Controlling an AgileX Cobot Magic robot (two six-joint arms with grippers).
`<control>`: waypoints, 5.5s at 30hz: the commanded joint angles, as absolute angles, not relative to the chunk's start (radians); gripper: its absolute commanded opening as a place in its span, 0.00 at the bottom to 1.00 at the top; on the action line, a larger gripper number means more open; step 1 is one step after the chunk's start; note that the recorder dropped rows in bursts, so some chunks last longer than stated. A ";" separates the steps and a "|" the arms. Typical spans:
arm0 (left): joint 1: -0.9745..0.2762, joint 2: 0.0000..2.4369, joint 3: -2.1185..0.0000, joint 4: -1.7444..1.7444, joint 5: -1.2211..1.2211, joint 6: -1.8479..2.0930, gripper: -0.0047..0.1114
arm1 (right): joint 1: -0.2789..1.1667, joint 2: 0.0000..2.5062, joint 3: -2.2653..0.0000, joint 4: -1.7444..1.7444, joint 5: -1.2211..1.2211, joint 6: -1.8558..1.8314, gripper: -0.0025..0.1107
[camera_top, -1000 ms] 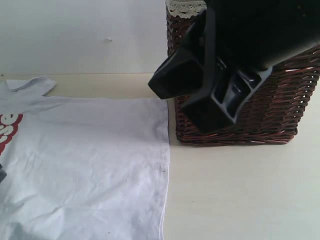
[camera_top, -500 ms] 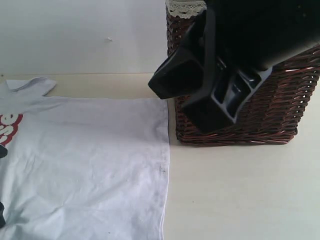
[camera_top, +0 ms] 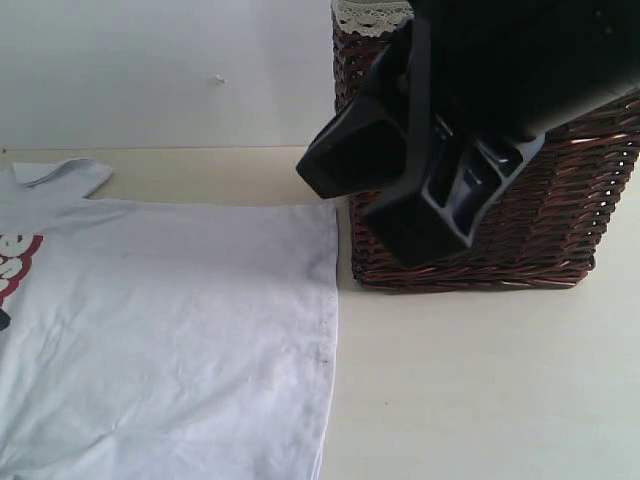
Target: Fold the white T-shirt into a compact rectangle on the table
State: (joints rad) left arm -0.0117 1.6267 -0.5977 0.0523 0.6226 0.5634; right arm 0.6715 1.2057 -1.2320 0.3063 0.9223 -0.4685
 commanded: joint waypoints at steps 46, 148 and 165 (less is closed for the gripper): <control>0.409 2.014 -1.336 0.169 0.681 -0.114 0.66 | 0.674 1.325 -1.189 0.315 0.887 -0.466 0.13; 0.588 2.297 -1.494 0.176 0.655 1.882 0.66 | 0.674 1.325 -1.189 0.358 0.971 -0.470 0.13; 0.579 2.319 -1.505 0.055 0.454 1.875 0.66 | 0.674 1.332 -1.157 0.340 0.912 -0.523 0.38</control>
